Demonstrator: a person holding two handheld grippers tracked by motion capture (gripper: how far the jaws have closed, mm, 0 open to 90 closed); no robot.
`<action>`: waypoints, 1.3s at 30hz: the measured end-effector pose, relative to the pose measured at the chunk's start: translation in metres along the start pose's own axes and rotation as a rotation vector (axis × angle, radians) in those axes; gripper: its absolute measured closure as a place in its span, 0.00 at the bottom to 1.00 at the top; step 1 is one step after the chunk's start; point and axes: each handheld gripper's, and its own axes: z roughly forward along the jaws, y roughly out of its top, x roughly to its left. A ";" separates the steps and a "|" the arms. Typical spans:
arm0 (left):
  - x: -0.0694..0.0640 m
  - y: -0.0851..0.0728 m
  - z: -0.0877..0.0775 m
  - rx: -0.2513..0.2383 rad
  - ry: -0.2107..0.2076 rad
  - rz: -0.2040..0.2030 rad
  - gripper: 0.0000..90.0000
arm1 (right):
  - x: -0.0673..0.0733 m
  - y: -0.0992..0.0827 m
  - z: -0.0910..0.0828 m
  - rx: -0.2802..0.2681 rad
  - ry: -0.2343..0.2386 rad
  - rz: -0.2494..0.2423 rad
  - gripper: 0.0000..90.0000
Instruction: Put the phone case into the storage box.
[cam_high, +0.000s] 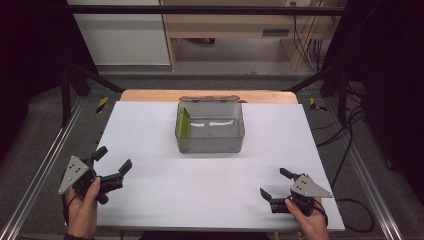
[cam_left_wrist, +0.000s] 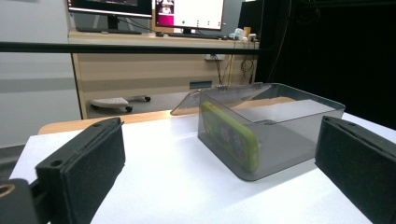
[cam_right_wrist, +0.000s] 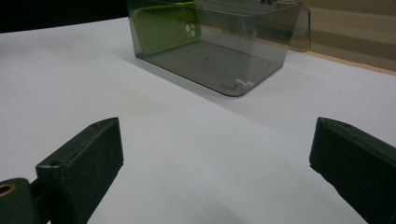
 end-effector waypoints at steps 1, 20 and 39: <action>0.000 0.000 0.000 -0.004 -0.006 -0.008 0.01 | 0.000 0.000 0.000 -0.001 -0.002 0.002 0.03; -0.008 -0.023 -0.004 -0.002 -0.008 -0.011 0.01 | -0.002 0.000 0.000 -0.011 -0.023 0.007 0.03; -0.020 -0.047 0.000 -0.001 -0.036 -0.001 0.02 | -0.014 0.006 0.009 -0.079 -0.108 0.082 0.04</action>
